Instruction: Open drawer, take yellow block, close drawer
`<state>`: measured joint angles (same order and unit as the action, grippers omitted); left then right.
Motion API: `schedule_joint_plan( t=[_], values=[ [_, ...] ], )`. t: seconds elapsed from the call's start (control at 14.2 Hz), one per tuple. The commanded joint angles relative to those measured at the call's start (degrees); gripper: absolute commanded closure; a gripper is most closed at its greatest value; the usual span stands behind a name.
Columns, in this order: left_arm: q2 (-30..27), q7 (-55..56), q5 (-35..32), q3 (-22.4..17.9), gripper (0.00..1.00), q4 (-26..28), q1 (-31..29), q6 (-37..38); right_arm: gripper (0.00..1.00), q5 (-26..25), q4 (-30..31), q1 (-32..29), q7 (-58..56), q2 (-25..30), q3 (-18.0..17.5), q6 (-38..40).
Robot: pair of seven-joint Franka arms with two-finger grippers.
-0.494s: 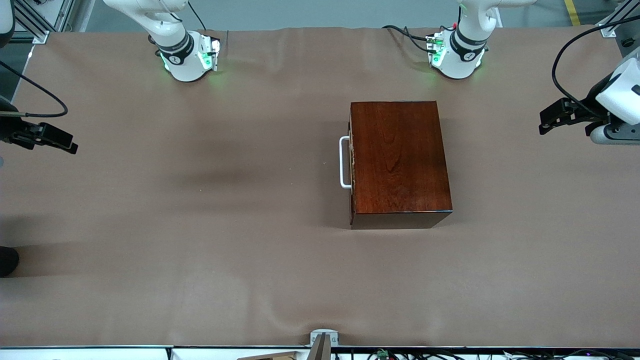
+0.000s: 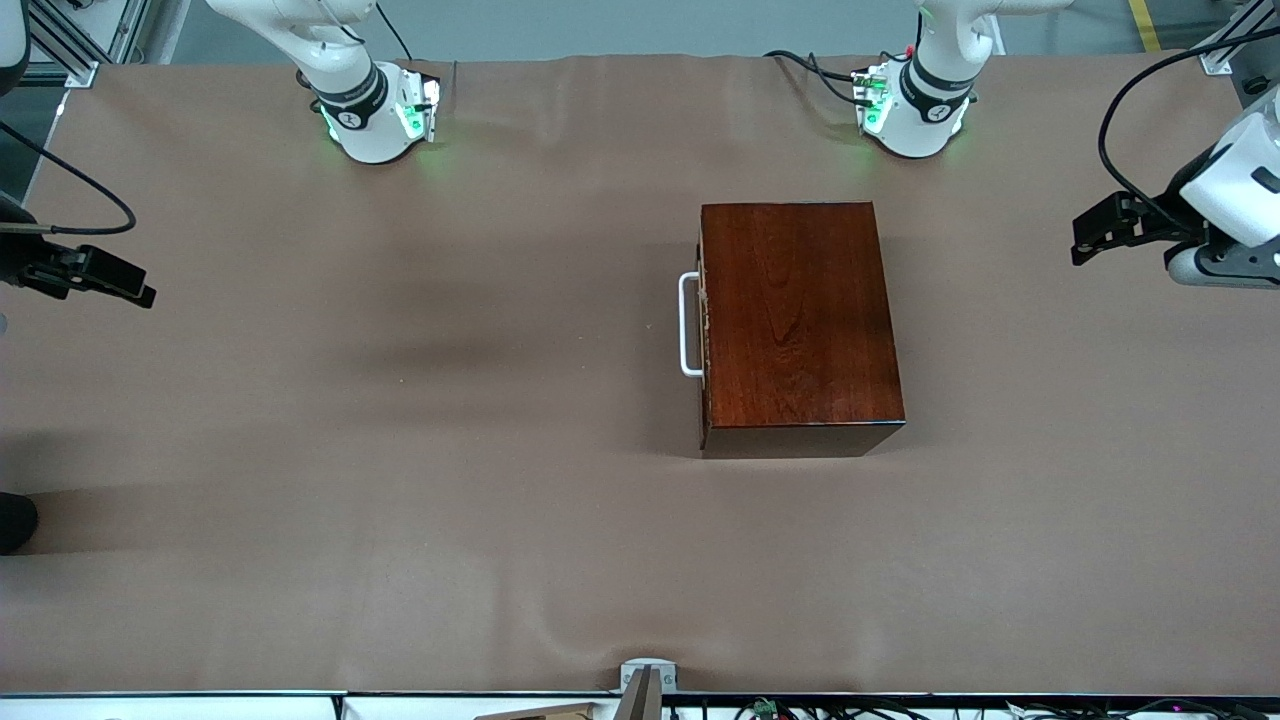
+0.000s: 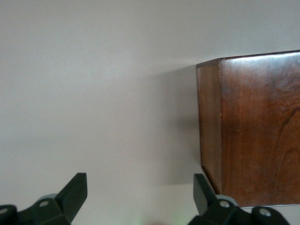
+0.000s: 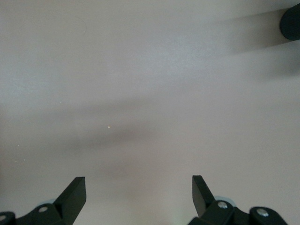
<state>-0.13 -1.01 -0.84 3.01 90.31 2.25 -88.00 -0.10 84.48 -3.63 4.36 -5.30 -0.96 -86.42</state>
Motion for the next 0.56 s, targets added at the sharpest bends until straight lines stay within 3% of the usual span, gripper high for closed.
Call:
schedule_joint_plan(
  t=[0.0,0.28,0.49],
  values=[
    [3.9,1.8,0.5,2.0,0.0,-3.9,2.7,1.2,0.0,-0.3,-0.2,0.5,0.4,0.6,0.3,0.4],
    [10.1,18.3,0.4,6.4,0.0,-7.8,9.1,1.0,0.0,-0.3,-0.2,0.5,0.4,0.6,0.2,0.4],
    [14.3,29.5,0.0,6.7,0.0,-10.4,16.9,0.4,0.0,-0.3,-0.2,0.4,0.2,0.6,0.2,0.4]
  ],
)
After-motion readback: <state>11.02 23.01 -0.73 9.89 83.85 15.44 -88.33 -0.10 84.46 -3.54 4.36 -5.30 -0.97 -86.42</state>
